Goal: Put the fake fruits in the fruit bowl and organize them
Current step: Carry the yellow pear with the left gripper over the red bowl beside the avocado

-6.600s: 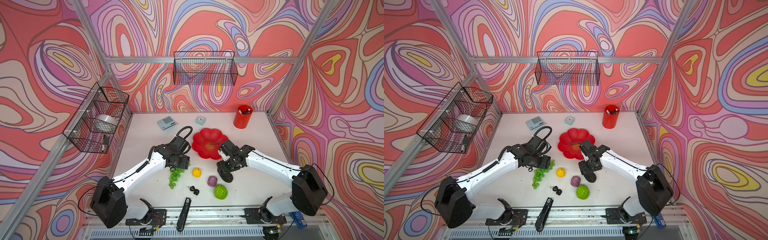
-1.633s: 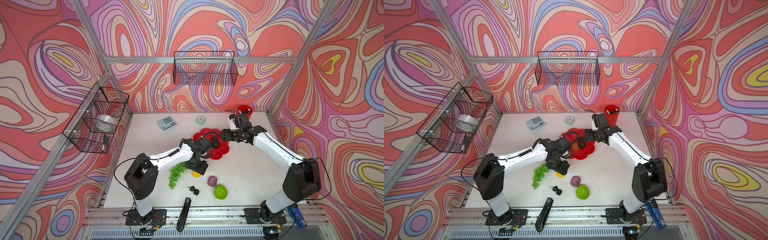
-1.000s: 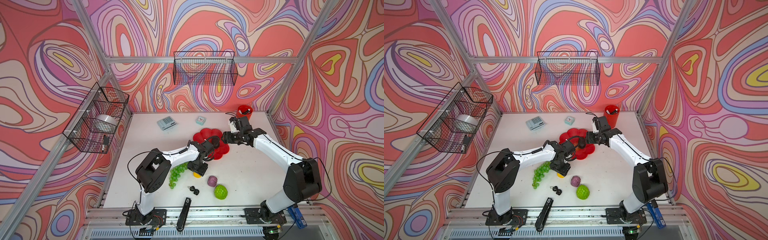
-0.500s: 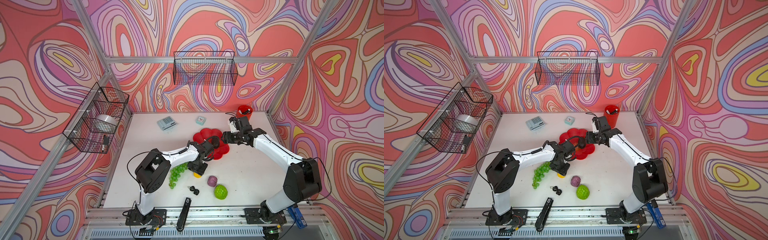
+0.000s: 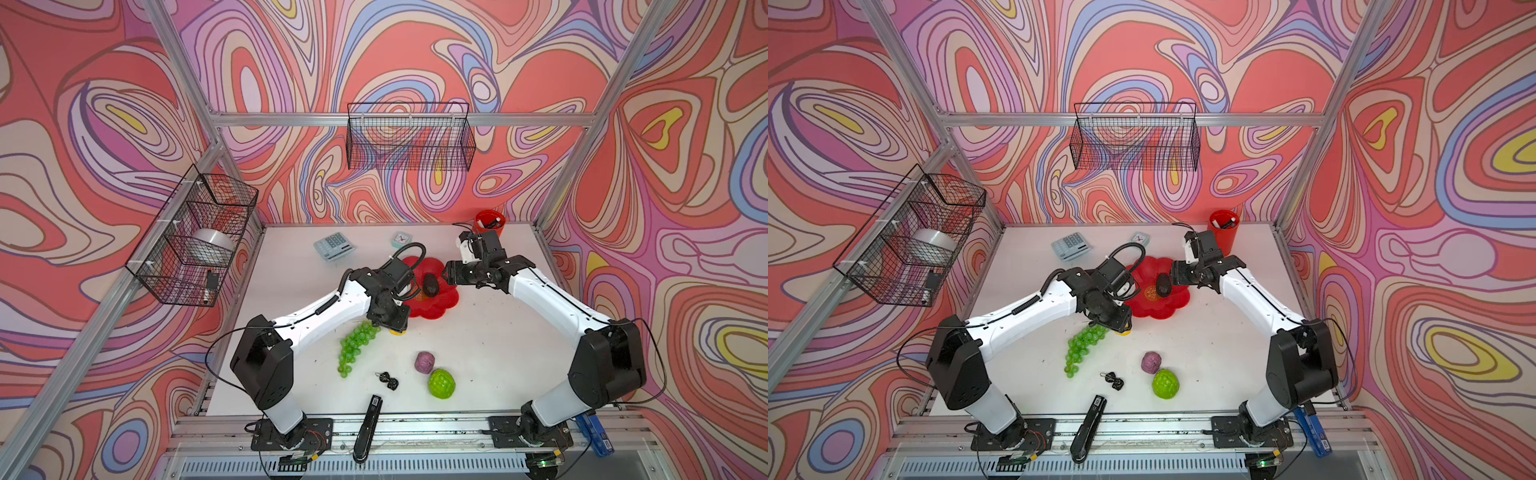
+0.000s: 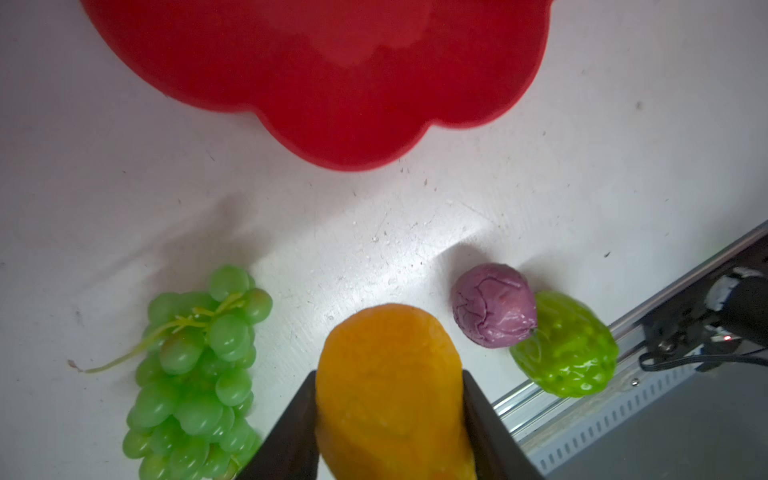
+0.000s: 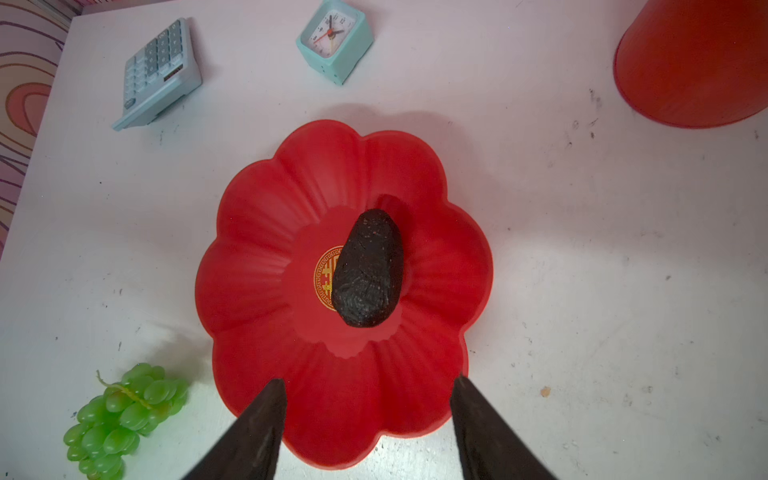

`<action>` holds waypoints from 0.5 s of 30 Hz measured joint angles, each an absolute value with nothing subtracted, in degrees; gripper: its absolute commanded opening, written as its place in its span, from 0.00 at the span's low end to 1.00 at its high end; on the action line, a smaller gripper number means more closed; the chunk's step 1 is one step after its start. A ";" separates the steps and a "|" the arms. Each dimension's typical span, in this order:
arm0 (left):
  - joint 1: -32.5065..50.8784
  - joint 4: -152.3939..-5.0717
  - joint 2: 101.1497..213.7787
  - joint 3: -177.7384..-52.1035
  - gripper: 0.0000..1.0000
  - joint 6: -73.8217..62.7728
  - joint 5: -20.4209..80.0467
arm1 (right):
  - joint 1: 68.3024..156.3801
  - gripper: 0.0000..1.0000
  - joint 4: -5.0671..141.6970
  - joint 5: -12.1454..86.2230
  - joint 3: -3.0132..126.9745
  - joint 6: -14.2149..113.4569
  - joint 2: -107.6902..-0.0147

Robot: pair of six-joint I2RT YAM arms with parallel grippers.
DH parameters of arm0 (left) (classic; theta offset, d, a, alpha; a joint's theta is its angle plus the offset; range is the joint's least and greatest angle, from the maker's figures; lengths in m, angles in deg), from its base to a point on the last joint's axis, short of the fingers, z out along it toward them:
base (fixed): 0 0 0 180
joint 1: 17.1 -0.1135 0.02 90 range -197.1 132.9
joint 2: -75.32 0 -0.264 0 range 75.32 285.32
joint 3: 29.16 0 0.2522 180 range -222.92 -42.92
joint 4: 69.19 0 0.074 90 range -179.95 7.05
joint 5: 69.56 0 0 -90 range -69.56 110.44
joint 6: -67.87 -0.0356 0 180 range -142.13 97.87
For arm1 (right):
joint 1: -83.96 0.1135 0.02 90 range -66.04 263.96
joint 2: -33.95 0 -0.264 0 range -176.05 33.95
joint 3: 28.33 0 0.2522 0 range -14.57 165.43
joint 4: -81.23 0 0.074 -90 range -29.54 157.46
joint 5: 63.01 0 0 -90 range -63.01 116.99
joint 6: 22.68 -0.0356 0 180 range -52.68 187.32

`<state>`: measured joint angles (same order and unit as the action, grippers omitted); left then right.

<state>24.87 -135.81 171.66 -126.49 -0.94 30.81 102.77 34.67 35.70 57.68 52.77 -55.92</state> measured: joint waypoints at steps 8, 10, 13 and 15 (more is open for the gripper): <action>19.98 -137.69 187.63 -150.93 0.31 -3.10 30.86 | 102.77 0.66 31.54 35.83 63.56 54.98 -57.16; 19.85 -138.48 192.88 -156.92 0.31 -3.10 29.76 | 102.77 0.66 31.41 35.87 64.93 55.46 -57.12; 19.61 -139.92 200.81 -165.66 0.31 -3.10 28.04 | 102.77 0.66 30.97 36.00 65.11 55.77 -56.86; 19.47 -140.34 204.97 -169.77 0.31 -3.08 27.64 | 102.77 0.67 30.71 36.02 64.54 55.86 -56.68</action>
<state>19.47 -140.34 204.97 -169.77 -3.08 27.64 102.77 30.71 36.02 64.54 55.86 -56.68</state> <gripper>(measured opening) 0.473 0.665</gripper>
